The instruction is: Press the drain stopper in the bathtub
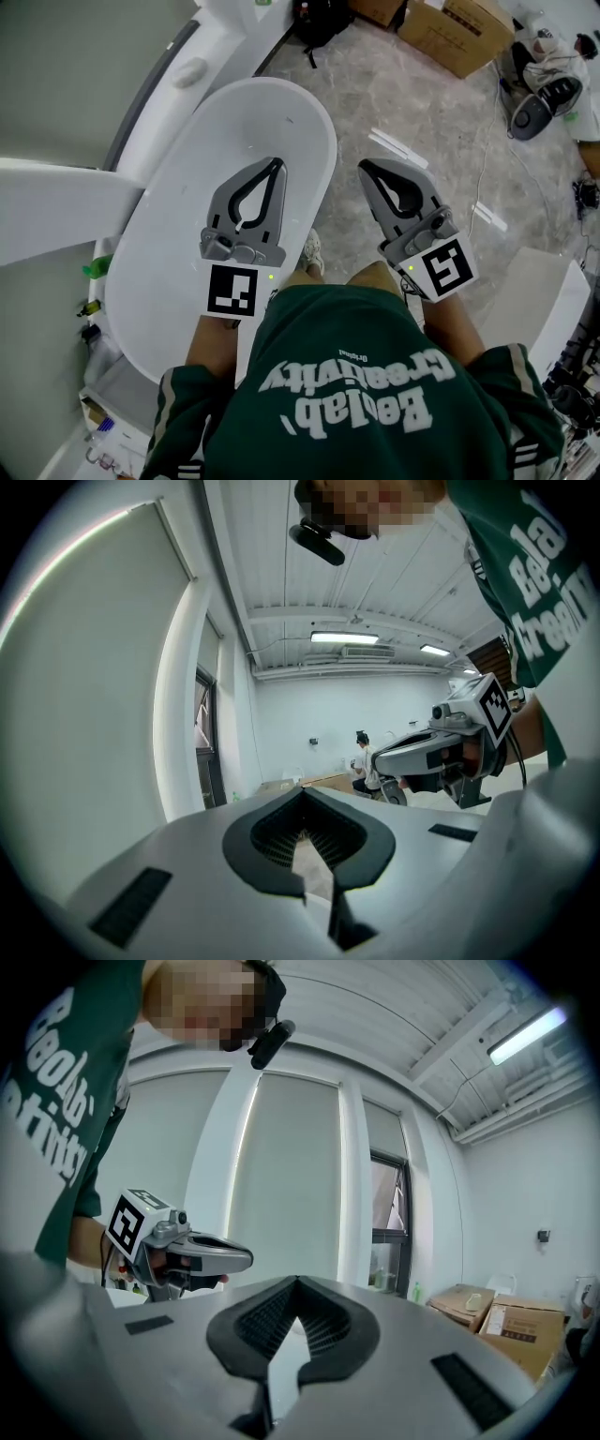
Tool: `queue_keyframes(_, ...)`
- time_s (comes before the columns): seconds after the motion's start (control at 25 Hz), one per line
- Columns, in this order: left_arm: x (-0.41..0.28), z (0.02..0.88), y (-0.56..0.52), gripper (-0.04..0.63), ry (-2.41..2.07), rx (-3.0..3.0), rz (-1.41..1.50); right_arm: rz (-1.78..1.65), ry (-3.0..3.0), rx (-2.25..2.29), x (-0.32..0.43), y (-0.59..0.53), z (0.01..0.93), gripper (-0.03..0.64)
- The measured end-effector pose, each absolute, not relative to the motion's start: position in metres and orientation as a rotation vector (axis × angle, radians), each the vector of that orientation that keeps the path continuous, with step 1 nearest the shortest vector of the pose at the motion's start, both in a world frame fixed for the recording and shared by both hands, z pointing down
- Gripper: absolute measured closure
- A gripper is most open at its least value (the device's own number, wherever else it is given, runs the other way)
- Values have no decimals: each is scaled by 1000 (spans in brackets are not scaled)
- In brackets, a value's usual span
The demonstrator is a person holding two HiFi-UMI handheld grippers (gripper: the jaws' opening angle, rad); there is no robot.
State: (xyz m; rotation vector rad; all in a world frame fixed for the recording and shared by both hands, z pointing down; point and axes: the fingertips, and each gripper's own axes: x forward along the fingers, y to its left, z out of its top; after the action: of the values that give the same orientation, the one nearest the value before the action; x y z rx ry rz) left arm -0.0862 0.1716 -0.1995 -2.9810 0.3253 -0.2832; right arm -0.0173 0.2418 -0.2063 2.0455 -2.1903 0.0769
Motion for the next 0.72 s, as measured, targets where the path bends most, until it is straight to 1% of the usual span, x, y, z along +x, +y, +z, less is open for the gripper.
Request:
queue_keyframes(0.2,-81,-191,158,591,371,-3030,-289,108,-2155,2054,-11,242,-202,606)
queue_keyframes(0.52,-74,-184,165,591,384,-3004,-306,109,-2202,2002,-12,240,-199,606)
queue_keyframes(0.72,-62,-183,160,591,456,-2991,-313,75,-2251,1956,5,225,-197,606)
